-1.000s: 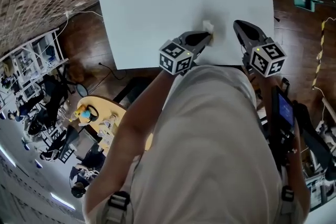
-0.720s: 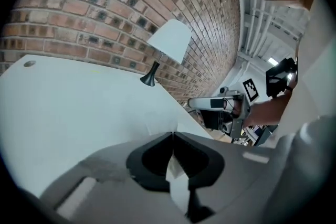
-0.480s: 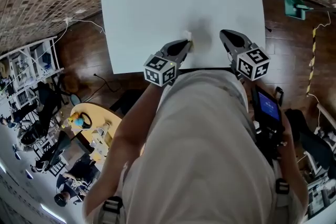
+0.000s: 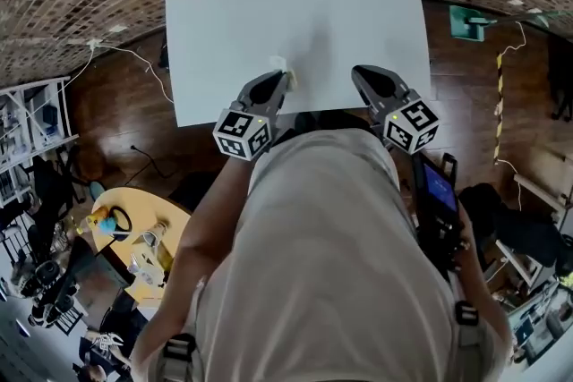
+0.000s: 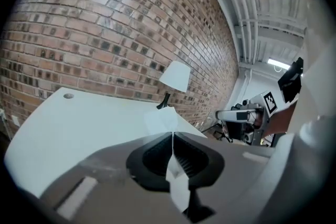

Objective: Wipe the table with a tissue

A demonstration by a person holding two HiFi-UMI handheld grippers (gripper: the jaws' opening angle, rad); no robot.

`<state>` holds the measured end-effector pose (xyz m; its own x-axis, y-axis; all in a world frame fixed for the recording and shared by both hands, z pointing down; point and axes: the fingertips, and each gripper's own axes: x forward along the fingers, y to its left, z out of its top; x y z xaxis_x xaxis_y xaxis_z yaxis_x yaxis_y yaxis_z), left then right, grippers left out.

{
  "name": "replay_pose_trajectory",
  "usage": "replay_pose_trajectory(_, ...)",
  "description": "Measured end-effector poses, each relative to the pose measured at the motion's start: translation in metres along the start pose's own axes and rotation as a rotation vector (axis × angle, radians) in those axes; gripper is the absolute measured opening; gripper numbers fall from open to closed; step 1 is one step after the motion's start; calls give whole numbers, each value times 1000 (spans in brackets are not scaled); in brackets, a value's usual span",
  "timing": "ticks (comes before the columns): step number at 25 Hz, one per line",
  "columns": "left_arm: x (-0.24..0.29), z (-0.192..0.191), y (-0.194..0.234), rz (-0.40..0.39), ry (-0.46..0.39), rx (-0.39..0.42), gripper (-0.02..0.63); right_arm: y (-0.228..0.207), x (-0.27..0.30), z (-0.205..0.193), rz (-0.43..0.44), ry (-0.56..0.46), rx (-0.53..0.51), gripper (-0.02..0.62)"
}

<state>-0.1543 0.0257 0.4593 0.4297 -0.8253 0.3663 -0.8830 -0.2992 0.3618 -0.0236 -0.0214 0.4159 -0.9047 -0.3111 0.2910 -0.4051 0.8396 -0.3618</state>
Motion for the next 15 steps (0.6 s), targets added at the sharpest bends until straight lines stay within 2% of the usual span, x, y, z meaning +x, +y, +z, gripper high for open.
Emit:
replay_pose_trajectory(4, -30, 9, 1, 9, -52, 39, 15, 30, 2, 4, 14, -25, -39, 8)
replay_pose_trajectory(9, -47, 17, -16, -26, -110, 100, 15, 55, -1, -1, 3, -46, -49, 8)
replay_pose_trajectory(15, -69, 6, -21, -32, -123, 84, 15, 85, -2, -12, 25, -20, -61, 8)
